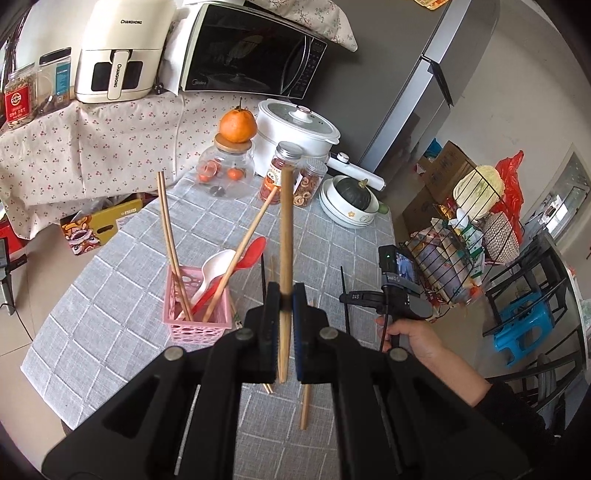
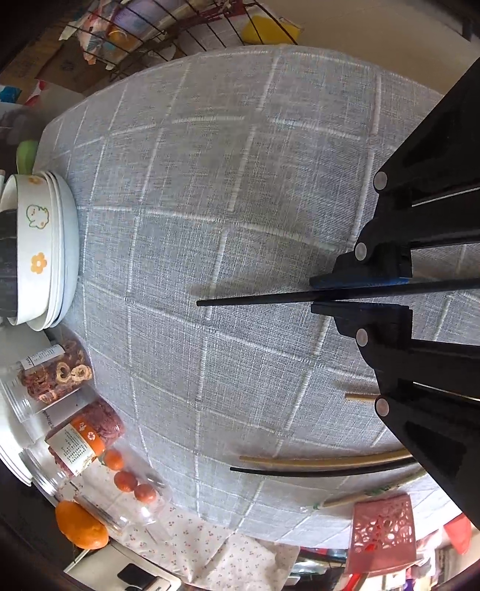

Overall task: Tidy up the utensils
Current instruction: 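Carry both chopsticks to the pink caddy and insert them with both tools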

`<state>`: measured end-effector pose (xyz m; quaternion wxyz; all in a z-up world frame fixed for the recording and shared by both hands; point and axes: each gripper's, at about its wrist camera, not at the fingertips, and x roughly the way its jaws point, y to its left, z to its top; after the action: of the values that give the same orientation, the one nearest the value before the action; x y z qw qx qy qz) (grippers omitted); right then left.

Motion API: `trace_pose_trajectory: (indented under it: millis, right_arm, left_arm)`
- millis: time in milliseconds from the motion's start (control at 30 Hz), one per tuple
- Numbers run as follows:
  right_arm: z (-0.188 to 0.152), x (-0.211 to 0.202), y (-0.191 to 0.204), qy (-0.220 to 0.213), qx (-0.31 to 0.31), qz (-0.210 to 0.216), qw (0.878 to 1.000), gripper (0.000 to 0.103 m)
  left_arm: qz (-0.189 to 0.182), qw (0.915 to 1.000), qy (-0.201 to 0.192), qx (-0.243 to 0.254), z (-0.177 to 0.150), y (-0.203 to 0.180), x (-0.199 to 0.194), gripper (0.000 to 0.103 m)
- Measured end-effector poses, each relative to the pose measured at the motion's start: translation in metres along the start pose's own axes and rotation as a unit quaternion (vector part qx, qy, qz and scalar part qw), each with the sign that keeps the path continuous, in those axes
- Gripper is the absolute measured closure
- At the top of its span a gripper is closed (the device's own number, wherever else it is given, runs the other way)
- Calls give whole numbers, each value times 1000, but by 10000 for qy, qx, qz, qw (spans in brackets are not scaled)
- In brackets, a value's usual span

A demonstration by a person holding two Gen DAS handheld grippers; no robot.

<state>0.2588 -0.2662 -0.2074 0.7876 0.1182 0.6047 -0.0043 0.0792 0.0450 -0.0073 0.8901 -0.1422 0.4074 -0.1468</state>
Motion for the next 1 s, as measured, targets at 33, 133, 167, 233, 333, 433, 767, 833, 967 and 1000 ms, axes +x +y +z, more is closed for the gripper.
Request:
trace_pose_trajectory:
  millis: [33,133,167,233,333,433,767,833,967,1000]
  right_arm:
    - [-3,-5,-2,-14,1,26,10000,97]
    - [-12,-31,0,-239,-155,98,9995,97]
    - [-16,-42,2,-344,-233,144,9990,97]
    - [-24,-64,4,-563,-418,240,9972,97]
    - [-41,-98,6,-906,-613,522,9926,97]
    - [-55,-128,8,-1214,-696,815,9868,97]
    - [-97,-209,19,-2246,-1209,998,9618,97]
    - [-102,-221,22,-2405,-1277,992,9571,97]
    - [-108,-240,33,-2685,-1472,965,9471,97]
    - [-109,-244,36,-2722,-1505,1003,9451,97]
  left_arm:
    - [12,10000,5,-2,-1,-1,1,96]
    - [55,10000,-6,3,-1,-3,3,96]
    - [73,10000,-12,22,-1,-4,3,96]
    - [113,9999,-29,60,-2,-5,4,96]
    - [157,9998,-39,111,-3,-8,5,96]
    - [213,9997,-59,142,-6,-10,5,96]
    - [269,9973,-579,349,0,-16,-14,96]
    - [266,9966,-692,355,3,-16,-18,96]
    - [386,9947,-870,402,9,-14,-26,96]
    - [409,9941,-918,397,10,-13,-28,96]
